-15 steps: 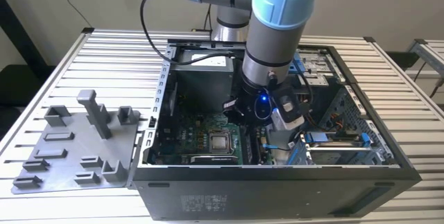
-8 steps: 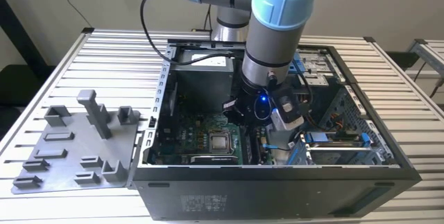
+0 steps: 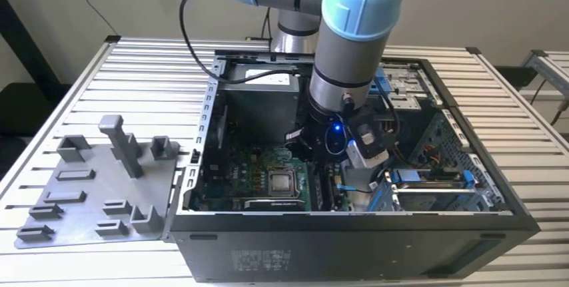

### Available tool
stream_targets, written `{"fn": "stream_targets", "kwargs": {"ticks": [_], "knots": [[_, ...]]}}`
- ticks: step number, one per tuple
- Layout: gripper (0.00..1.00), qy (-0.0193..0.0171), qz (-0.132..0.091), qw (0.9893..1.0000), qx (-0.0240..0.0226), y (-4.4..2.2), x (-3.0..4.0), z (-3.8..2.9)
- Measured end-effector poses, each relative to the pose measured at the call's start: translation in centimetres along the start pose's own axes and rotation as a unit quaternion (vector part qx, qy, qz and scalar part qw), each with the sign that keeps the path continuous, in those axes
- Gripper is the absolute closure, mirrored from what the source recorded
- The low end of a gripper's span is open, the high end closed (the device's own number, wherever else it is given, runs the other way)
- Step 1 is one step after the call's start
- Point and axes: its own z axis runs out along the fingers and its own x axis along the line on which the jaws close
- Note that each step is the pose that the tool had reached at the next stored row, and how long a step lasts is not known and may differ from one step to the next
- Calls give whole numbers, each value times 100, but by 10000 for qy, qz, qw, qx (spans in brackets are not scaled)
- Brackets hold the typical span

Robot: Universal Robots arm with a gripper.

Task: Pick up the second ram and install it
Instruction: 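Insert the second ram into the second slot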

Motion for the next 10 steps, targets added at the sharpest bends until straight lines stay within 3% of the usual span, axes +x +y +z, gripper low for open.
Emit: {"fn": "stream_targets", "kwargs": {"ticks": [10], "knots": [[86, 10, -64, 10000, -1, -1, 1, 38]]}}
